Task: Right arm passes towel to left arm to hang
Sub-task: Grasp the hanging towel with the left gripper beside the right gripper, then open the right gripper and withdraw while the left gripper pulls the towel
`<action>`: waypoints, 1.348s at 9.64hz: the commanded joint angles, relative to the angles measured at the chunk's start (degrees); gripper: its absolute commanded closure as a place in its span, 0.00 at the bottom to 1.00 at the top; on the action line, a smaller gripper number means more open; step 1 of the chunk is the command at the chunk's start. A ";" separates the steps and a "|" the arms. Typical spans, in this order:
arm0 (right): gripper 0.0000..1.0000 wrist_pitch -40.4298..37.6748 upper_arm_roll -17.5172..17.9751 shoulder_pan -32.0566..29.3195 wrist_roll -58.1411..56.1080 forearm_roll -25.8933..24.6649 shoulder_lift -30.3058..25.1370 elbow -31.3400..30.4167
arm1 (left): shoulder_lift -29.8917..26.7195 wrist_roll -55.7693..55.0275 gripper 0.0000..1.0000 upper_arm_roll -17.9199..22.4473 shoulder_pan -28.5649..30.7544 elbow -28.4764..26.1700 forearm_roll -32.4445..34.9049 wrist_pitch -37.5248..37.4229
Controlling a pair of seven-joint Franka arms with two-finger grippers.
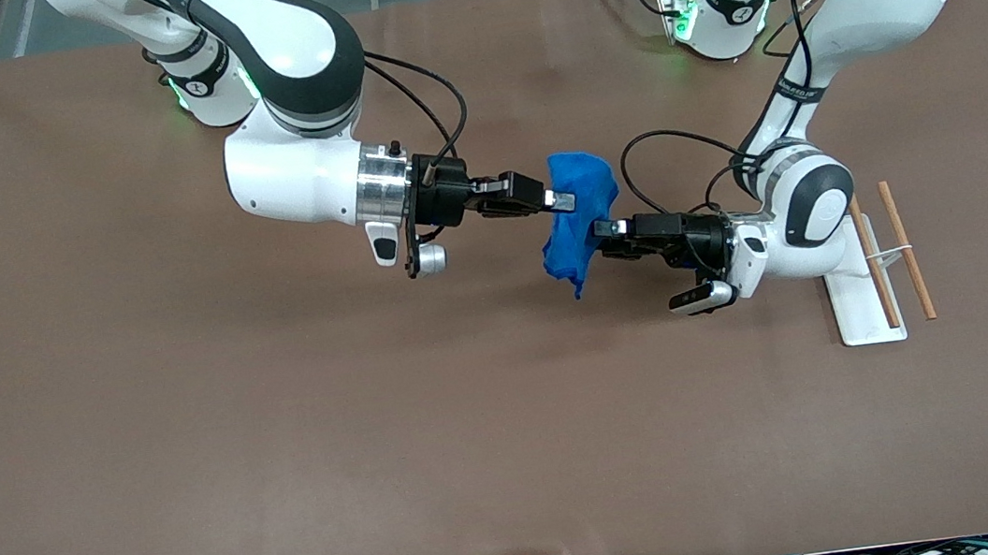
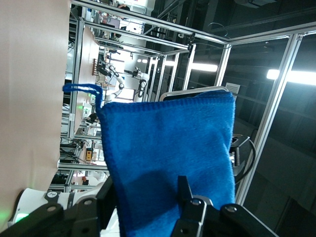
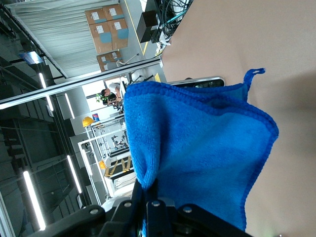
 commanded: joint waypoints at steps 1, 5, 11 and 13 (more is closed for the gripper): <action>1.00 0.80 0.60 0.11 -0.15 0.96 0.53 0.92 | 1.23 0.00 0.59 -0.23 0.57 0.07 -0.61 0.16; 1.00 0.80 0.60 0.11 -0.15 0.96 0.62 0.92 | 0.88 -0.26 1.00 -0.14 2.06 1.39 0.00 0.07; 0.00 -0.42 0.42 -4.26 0.47 -0.70 -2.62 -4.85 | -7.45 -8.61 1.00 1.88 5.04 1.92 7.17 8.90; 0.00 -2.17 0.42 -9.96 0.47 -8.58 -4.56 -10.13 | -10.36 -13.14 1.00 1.96 5.23 1.74 10.53 12.11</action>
